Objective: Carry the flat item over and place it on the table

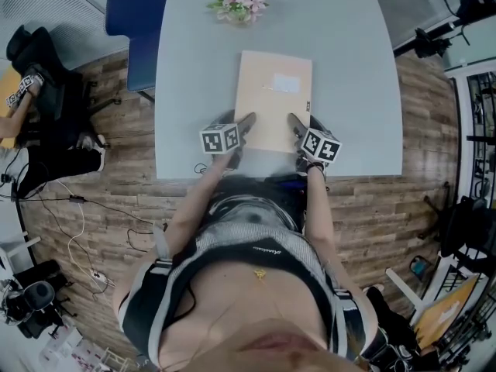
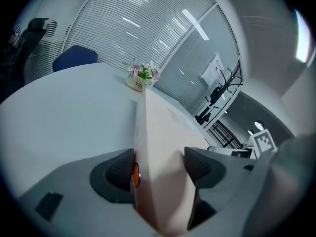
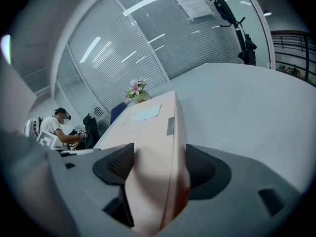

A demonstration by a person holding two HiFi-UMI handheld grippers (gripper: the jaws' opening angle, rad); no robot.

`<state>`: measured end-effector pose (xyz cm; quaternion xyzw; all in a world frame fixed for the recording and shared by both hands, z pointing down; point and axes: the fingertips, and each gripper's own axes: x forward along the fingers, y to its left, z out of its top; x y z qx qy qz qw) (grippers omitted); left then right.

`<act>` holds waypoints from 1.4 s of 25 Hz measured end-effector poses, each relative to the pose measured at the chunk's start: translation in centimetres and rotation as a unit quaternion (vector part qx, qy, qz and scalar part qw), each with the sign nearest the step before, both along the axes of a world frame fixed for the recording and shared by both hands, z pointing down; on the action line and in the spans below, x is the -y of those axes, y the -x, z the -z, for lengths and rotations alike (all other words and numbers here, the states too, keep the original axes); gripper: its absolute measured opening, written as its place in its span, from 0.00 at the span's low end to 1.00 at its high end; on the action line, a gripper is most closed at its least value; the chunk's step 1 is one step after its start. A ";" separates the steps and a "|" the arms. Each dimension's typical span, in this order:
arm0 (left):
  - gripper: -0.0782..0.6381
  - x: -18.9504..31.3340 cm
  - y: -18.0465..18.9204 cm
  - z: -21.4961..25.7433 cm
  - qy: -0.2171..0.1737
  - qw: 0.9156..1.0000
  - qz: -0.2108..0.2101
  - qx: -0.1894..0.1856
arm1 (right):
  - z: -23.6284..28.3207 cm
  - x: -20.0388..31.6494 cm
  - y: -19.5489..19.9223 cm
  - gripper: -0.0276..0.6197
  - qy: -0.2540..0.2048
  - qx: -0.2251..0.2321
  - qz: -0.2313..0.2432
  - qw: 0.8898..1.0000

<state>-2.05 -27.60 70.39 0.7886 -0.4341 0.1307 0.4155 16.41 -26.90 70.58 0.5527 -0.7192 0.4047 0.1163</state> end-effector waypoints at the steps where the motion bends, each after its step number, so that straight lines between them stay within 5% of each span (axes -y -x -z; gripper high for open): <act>1: 0.54 0.0 0.0 0.0 -0.001 1.000 0.000 0.000 | 0.0 0.0 0.0 0.55 0.000 0.000 0.000 1.000; 23: 0.55 0.2 0.0 0.5 -0.011 1.000 0.003 -0.020 | 0.4 0.1 0.1 0.56 -0.011 0.025 0.003 1.000; 31: 0.54 0.4 0.6 5.5 -0.088 0.996 -0.018 0.013 | 5.2 0.4 0.2 0.48 -0.078 -0.078 0.082 0.991; 35: 0.42 0.0 -0.1 8.0 -0.123 0.992 -0.040 0.006 | 7.9 0.4 1.1 0.43 -0.108 -0.103 0.110 0.983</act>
